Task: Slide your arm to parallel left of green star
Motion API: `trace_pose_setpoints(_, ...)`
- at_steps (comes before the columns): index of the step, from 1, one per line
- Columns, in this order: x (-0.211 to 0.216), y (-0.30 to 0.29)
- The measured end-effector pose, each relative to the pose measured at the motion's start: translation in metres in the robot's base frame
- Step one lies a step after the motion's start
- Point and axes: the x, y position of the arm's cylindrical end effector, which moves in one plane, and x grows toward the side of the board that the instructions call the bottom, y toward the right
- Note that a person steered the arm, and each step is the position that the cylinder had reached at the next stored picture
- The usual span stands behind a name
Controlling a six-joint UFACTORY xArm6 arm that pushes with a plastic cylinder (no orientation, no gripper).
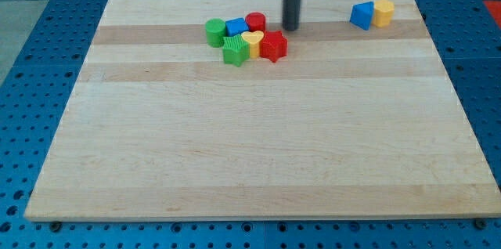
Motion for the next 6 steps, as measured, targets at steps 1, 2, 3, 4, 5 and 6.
trace_pose_setpoints(1,0.035,0.043)
trace_pose_setpoints(2,0.109,0.041)
trace_pose_setpoints(3,0.132,0.016)
trace_pose_setpoints(4,0.141,-0.042)
trace_pose_setpoints(5,0.156,-0.101)
trace_pose_setpoints(6,0.149,-0.162)
